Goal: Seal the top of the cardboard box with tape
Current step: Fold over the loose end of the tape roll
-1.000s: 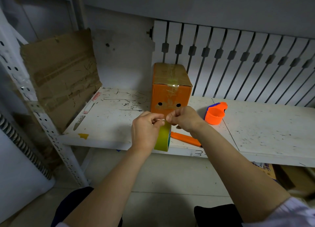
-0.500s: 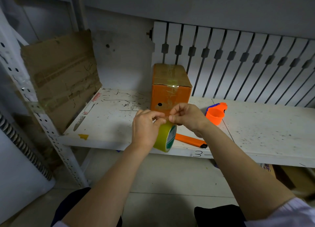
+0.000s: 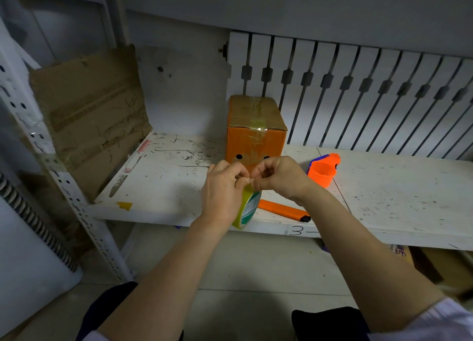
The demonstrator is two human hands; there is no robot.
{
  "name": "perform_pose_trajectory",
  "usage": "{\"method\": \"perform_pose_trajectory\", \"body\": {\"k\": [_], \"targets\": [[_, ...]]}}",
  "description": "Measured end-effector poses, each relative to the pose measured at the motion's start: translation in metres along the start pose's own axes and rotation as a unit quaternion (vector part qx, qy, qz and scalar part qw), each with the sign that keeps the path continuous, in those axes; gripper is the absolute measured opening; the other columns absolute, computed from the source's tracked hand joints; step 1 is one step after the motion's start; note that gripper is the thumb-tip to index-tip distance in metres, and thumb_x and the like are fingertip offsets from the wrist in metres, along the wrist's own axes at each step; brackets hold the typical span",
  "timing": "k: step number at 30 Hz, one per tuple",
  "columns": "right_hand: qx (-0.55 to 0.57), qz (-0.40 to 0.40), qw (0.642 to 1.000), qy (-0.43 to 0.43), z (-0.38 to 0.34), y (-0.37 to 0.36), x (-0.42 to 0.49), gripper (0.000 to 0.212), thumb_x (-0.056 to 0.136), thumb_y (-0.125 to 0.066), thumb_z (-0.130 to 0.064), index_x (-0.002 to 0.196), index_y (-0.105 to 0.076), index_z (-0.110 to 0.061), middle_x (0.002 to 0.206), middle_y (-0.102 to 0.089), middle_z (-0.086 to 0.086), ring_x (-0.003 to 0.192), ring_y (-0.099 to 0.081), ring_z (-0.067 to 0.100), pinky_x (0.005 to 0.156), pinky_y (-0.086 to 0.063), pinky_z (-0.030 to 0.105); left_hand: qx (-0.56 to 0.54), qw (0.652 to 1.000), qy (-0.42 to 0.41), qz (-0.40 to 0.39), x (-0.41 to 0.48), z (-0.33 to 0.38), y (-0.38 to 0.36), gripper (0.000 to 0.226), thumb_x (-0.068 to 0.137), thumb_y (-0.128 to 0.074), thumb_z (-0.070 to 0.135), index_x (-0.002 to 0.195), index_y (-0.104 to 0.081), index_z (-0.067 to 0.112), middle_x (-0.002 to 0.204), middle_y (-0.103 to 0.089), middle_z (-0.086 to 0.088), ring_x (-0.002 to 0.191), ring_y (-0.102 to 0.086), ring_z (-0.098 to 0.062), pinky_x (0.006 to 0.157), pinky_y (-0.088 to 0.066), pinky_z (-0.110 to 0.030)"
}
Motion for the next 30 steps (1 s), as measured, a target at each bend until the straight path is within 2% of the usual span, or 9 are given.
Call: {"method": "perform_pose_trajectory", "body": {"k": [5, 10, 13, 16, 20, 23, 25, 28, 30], "targets": [[-0.092, 0.025, 0.994, 0.042, -0.008, 0.001, 0.0, 0.025, 0.077, -0.067, 0.0, 0.068, -0.059, -0.021, 0.067, -0.055, -0.009, 0.064, -0.051, 0.003, 0.059, -0.042, 0.015, -0.023, 1.0, 0.008, -0.007, 0.001, -0.002, 0.0, 0.006, 0.082, -0.067, 0.022, 0.079, -0.065, 0.017, 0.103, -0.039, 0.006, 0.099, -0.046, -0.009, 0.078, -0.043, -0.025], [-0.214, 0.074, 0.97, 0.093, -0.017, 0.005, -0.003, 0.011, 0.077, -0.069, -0.017, 0.074, -0.062, -0.024, 0.08, -0.06, -0.003, 0.078, -0.058, 0.016, 0.072, -0.053, 0.038, -0.029, 0.999, 0.017, -0.029, 0.004, -0.004, -0.002, 0.009, 0.084, -0.064, 0.019, 0.082, -0.064, 0.011, 0.129, -0.045, -0.001, 0.108, -0.043, -0.005, 0.085, -0.035, -0.021], [-0.245, 0.1, 0.959, 0.101, -0.02, 0.009, -0.005, 0.003, 0.078, -0.069, -0.023, 0.078, -0.067, -0.02, 0.09, -0.06, 0.003, 0.086, -0.057, 0.019, 0.074, -0.053, 0.039, -0.041, 0.998, 0.03, -0.032, 0.008, -0.006, 0.0, 0.008, 0.082, -0.068, 0.019, 0.081, -0.068, 0.01, 0.133, -0.045, -0.001, 0.113, -0.044, -0.007, 0.088, -0.034, -0.021], [-0.164, 0.094, 0.98, 0.065, -0.013, 0.013, -0.004, 0.007, 0.08, -0.07, -0.021, 0.073, -0.068, -0.019, 0.091, -0.06, 0.003, 0.089, -0.058, 0.02, 0.078, -0.051, 0.036, -0.137, 0.985, 0.107, -0.025, 0.013, -0.024, -0.002, 0.005, 0.076, -0.073, 0.016, 0.08, -0.074, 0.013, 0.124, -0.049, 0.002, 0.115, -0.045, -0.007, 0.098, -0.037, -0.025], [0.006, 0.071, 0.997, 0.012, -0.002, 0.01, -0.005, 0.02, 0.087, -0.061, -0.016, 0.069, -0.059, -0.023, 0.08, -0.06, -0.003, 0.086, -0.056, 0.015, 0.072, -0.046, 0.024, -0.33, 0.912, 0.241, -0.034, 0.004, -0.042, -0.013, 0.014, 0.069, -0.078, 0.015, 0.066, -0.07, 0.026, 0.121, -0.055, 0.002, 0.117, -0.054, -0.022, 0.095, -0.05, -0.05], [0.051, 0.064, 0.997, -0.014, 0.005, 0.006, -0.007, 0.02, 0.092, -0.054, -0.017, 0.072, -0.058, -0.02, 0.079, -0.059, -0.004, 0.083, -0.055, 0.013, 0.071, -0.046, 0.023, -0.417, 0.848, 0.324, -0.04, -0.005, -0.052, -0.025, 0.013, 0.072, -0.077, 0.012, 0.076, -0.066, 0.016, 0.13, -0.058, -0.01, 0.115, -0.059, -0.027, 0.086, -0.055, -0.045], [0.073, 0.075, 0.994, -0.037, 0.012, 0.009, -0.007, 0.016, 0.093, -0.052, -0.016, 0.078, -0.059, -0.013, 0.083, -0.059, -0.001, 0.089, -0.056, 0.017, 0.079, -0.052, 0.032, -0.458, 0.817, 0.35, -0.029, -0.008, -0.061, -0.027, 0.018, 0.078, -0.072, 0.015, 0.091, -0.06, 0.01, 0.118, -0.065, -0.015, 0.101, -0.066, -0.024, 0.078, -0.057, -0.041], [0.084, 0.089, 0.991, -0.06, 0.018, 0.013, -0.008, 0.014, 0.093, -0.051, -0.017, 0.084, -0.059, -0.01, 0.094, -0.06, 0.005, 0.096, -0.056, 0.022, 0.086, -0.053, 0.04, -0.407, 0.835, 0.371, -0.008, -0.014, -0.072, -0.02, 0.02, 0.09, -0.057, 0.03, 0.097, -0.055, 0.011, 0.102, -0.065, -0.008, 0.086, -0.066, -0.02, 0.068, -0.056, -0.034], [0.073, 0.095, 0.991, -0.061, 0.017, 0.012, -0.007, 0.016, 0.093, -0.052, -0.018, 0.078, -0.058, -0.014, 0.09, -0.06, 0.004, 0.092, -0.057, 0.021, 0.086, -0.052, 0.038, -0.378, 0.84, 0.383, -0.067, -0.02, -0.069, -0.031, 0.037, 0.09, -0.046, 0.047, 0.106, -0.052, 0.014, 0.1, -0.063, -0.007, 0.084, -0.066, -0.021, 0.069, -0.057, -0.036]]}}
Point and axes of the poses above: each hand's wrist, its own x-axis towards the middle knuckle, its own y-axis out of the back of the hand, z = x × y, the point moved 10 cm from there along x, towards the middle knuckle
